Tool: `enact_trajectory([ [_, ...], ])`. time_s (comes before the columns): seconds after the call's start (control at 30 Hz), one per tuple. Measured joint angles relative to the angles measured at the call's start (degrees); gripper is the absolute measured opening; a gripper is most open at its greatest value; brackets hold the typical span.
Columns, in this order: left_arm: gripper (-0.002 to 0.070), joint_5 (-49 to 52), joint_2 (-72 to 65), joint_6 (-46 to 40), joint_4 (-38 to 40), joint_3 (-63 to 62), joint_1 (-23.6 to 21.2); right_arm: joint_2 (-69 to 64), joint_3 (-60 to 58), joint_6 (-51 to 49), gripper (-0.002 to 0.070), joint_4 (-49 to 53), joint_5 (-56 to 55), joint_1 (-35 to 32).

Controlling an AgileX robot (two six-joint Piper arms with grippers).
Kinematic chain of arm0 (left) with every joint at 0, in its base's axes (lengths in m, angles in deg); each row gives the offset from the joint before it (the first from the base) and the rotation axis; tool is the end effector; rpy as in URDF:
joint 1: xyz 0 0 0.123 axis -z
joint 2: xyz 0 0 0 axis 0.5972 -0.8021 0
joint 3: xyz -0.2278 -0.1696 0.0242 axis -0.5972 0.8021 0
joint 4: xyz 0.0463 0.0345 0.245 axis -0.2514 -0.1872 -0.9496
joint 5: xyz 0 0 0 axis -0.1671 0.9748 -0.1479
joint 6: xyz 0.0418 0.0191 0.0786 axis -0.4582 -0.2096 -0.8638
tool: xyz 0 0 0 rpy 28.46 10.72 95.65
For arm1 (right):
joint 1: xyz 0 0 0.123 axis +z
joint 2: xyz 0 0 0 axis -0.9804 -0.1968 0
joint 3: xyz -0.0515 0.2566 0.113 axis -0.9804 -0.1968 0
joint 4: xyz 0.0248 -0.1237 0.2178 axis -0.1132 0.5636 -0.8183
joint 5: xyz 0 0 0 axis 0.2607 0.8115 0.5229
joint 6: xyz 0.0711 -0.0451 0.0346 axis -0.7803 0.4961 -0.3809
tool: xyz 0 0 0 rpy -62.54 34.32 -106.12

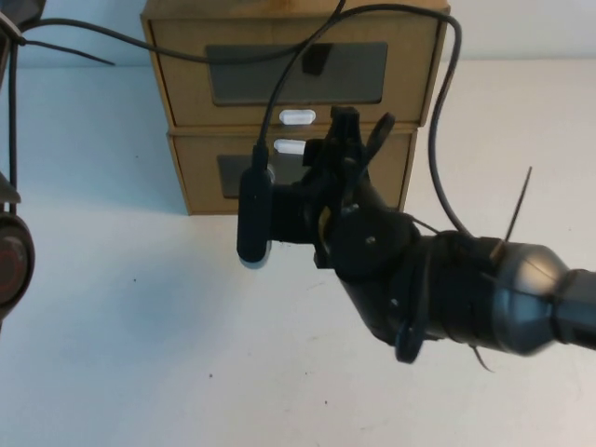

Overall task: Open the shoe box
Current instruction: 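Pull the top drawer of the cardboard box fully open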

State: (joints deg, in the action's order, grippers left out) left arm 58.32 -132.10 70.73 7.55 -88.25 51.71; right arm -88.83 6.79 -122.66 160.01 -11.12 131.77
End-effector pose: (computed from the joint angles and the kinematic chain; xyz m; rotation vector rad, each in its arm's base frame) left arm 0.4488 -0.1727 0.4059 0.6339 2.1456 -0.7849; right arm 0.2878 0.2944 0.2624 -1.3798 1.4020 -0.6965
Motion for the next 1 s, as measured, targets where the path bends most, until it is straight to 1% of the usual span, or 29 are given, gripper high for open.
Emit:
enact_trajectory([
  [0.23, -0.0005, 0.0, 0.0, 0.12, 0.11, 0.0, 0.0, -4.46, 6.48, 0.0, 0.0322, 0.0, 0.49, -1.69],
  [0.4, -0.0005, 0.0, -0.1, 0.12, 0.11, 0.0, 0.0, -5.89, 8.94, 0.0, 0.0322, 0.11, -0.54, -3.48],
  [0.63, -0.0005, 0.0, -0.1, 0.12, 0.11, 0.0, 0.0, -6.47, 9.89, 0.94, 0.0322, 0.22, -5.24, -4.86],
  [1.0, -0.0005, 0.0, -0.1, 0.5, 0.11, 0.0, 0.0, -7.2, 9.88, 1.08, 0.0319, 0.44, -7.18, -6.3],
])
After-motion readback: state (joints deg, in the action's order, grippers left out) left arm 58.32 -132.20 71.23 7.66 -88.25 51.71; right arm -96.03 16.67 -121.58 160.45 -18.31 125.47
